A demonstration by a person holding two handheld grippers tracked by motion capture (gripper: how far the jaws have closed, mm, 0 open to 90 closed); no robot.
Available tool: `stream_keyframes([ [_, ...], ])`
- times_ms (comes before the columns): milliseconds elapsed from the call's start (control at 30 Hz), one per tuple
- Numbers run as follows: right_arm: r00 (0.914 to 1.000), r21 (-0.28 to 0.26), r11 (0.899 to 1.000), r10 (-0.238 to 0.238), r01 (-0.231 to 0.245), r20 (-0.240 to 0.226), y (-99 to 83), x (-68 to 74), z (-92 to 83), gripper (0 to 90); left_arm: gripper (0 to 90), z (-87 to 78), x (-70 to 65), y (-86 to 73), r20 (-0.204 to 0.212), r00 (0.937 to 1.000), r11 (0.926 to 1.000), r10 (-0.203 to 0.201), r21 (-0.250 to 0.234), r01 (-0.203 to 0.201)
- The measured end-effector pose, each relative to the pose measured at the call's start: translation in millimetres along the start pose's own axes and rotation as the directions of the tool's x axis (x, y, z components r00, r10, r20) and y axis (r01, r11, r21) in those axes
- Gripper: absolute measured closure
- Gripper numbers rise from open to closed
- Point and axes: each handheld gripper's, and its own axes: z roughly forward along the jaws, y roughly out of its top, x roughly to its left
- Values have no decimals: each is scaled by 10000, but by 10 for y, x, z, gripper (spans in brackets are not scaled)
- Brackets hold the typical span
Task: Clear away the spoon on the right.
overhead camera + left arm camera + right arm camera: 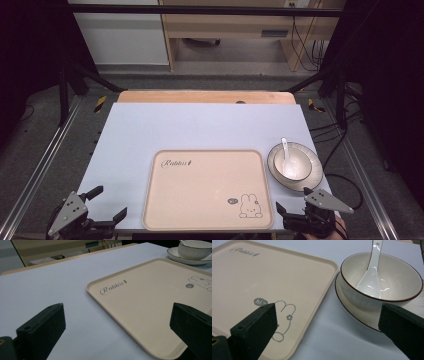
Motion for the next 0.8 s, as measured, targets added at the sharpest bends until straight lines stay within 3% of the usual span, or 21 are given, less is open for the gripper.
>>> stream_keyframes([
  [800,9998,65,9998,-173,173,74,109,-76,135,17,0,3,-6,2,-41,10000,10000,49,25,-49],
])
